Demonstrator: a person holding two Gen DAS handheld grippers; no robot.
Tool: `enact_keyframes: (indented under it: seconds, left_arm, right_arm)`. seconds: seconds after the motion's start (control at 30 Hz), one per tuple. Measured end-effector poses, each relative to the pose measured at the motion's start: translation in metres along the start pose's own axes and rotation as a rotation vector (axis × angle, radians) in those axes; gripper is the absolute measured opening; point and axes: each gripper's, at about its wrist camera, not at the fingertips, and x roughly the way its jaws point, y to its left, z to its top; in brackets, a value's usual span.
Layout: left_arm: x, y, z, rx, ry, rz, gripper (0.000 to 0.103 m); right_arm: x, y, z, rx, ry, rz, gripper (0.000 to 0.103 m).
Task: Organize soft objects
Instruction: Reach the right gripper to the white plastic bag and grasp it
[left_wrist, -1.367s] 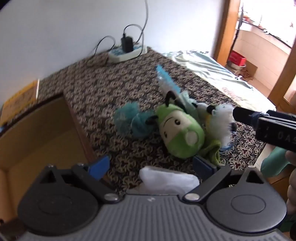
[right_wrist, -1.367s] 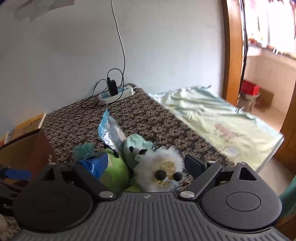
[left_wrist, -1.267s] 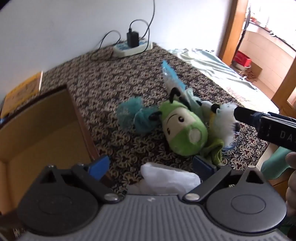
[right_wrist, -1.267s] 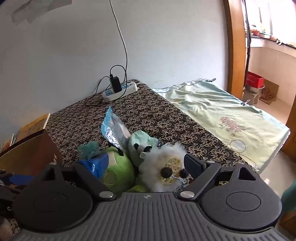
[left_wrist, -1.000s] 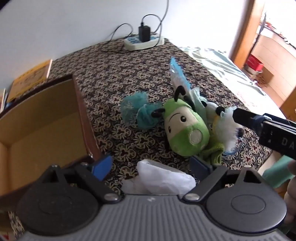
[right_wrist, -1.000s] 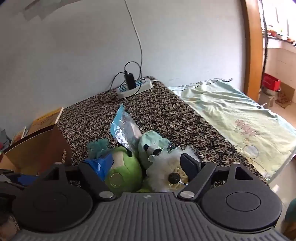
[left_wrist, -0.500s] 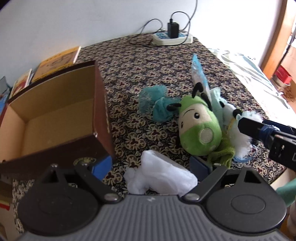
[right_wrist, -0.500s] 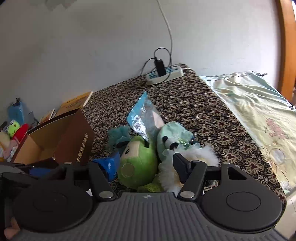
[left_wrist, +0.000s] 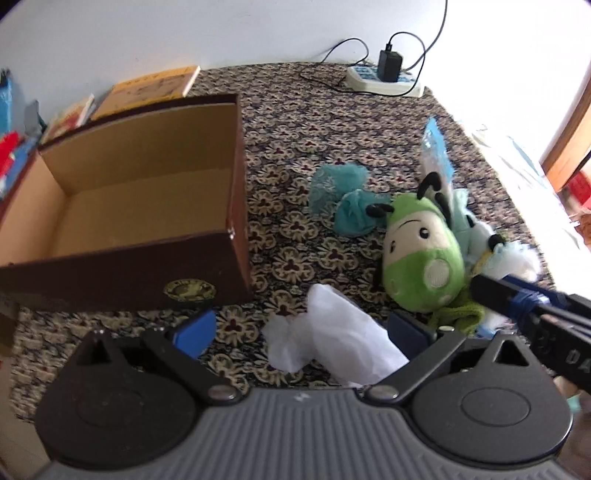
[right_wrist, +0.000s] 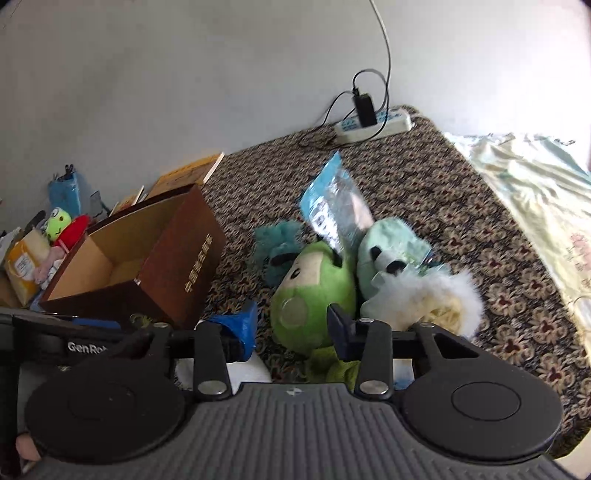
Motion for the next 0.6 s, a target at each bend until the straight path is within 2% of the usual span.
enact_keyframes:
  seconds: [0.17, 0.3, 0.47, 0.6]
  left_arm:
    - [-0.002, 0.030, -0.013, -0.082, 0.000, -0.128, 0.102]
    - [-0.003, 0.045, -0.026, -0.123, 0.004, -0.190, 0.102]
    - [0.009, 0.031, -0.030, -0.043, 0.035, -0.204, 0.102]
    - [0.023, 0.029, -0.035, -0.046, 0.051, -0.224, 0.101]
  right_arm:
    - [0.008, -0.004, 0.000, 0.037, 0.056, 0.042, 0.024]
    - [0.011, -0.006, -0.002, 0.067, 0.091, 0.119, 0.025]
    - [0.023, 0.001, -0.001, 0.077, 0.149, 0.216, 0.027]
    - [0.035, 0.014, 0.000, 0.018, 0.194, 0.272, 0.028]
